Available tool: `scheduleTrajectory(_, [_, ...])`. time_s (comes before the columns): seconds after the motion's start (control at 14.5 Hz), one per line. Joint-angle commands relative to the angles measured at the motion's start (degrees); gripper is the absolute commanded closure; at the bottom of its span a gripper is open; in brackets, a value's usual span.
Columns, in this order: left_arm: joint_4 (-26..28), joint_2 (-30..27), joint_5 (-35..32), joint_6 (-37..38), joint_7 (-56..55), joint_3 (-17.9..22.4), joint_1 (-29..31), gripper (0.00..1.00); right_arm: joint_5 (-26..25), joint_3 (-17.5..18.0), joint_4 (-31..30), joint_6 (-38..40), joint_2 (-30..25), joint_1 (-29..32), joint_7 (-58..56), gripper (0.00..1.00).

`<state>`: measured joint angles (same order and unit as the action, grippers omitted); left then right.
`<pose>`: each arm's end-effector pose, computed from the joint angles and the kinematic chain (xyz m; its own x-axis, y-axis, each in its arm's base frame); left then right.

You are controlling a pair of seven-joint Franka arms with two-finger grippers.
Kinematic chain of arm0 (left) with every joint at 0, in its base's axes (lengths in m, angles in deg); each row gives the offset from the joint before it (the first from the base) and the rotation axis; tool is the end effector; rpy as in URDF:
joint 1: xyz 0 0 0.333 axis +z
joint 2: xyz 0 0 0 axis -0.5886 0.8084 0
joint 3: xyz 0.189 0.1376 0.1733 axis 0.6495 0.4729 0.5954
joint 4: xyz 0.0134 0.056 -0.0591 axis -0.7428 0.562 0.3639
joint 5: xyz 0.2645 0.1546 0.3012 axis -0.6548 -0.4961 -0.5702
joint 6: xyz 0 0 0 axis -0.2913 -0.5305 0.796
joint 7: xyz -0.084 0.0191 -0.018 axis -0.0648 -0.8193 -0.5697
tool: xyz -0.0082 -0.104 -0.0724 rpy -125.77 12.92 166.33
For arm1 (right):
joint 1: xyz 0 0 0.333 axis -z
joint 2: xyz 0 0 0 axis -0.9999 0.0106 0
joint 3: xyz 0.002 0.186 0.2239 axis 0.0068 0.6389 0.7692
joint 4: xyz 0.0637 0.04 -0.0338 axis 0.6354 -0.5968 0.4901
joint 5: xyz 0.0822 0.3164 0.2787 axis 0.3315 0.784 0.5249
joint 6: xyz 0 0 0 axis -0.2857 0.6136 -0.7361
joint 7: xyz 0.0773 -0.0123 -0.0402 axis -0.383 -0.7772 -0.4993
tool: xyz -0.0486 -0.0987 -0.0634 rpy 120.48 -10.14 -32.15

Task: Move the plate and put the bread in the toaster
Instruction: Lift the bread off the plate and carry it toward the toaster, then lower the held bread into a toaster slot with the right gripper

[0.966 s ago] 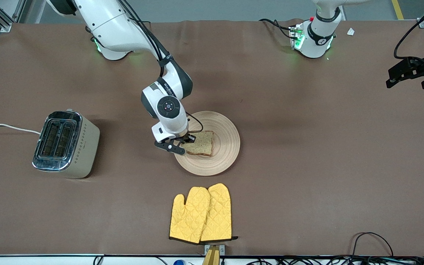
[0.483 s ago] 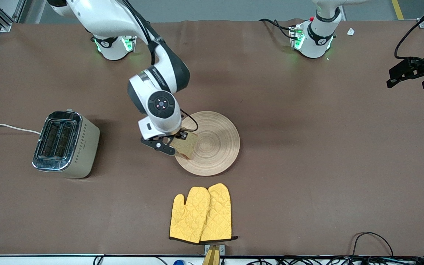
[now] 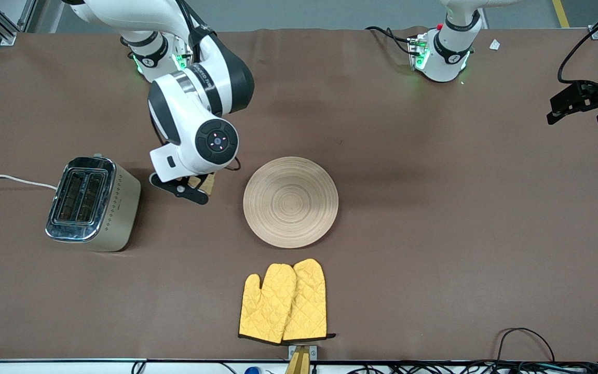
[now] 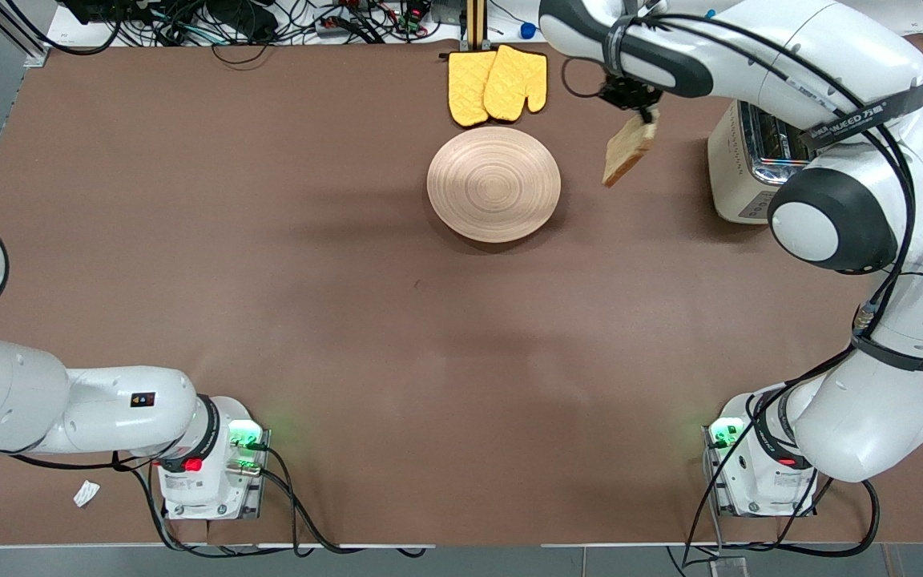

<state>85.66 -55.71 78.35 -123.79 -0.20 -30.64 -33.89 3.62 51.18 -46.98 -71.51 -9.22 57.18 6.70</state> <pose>0.5704 -0.0169 0.6146 0.9987 -0.0482 -0.0160 -0.0481 -0.9988 0.0039 0.5757 0.3106 0.3869 0.9339 -0.3481 -0.0814 -0.2212 -0.7416 0.6333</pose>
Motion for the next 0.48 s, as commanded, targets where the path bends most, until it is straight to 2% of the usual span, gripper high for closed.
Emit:
scheduleTrajectory(0.0, [0.4,-0.7,-1.2,0.0,0.6,0.0,0.0,0.0,-10.4,0.6,-0.6,7.0,1.8,-2.8,-0.7,1.0])
scheduleTrajectory(0.28, [0.5,-0.7,-1.2,0.0,0.6,0.0,0.0,0.0,-21.8,0.5,-4.6,14.6,2.1,-2.6,-6.1,1.0])
scheduleTrajectory(0.41, [0.5,-0.7,-1.2,0.0,0.6,0.0,0.0,0.0,-26.5,0.1,-5.2,15.5,2.0,-1.2,-11.8,1.0])
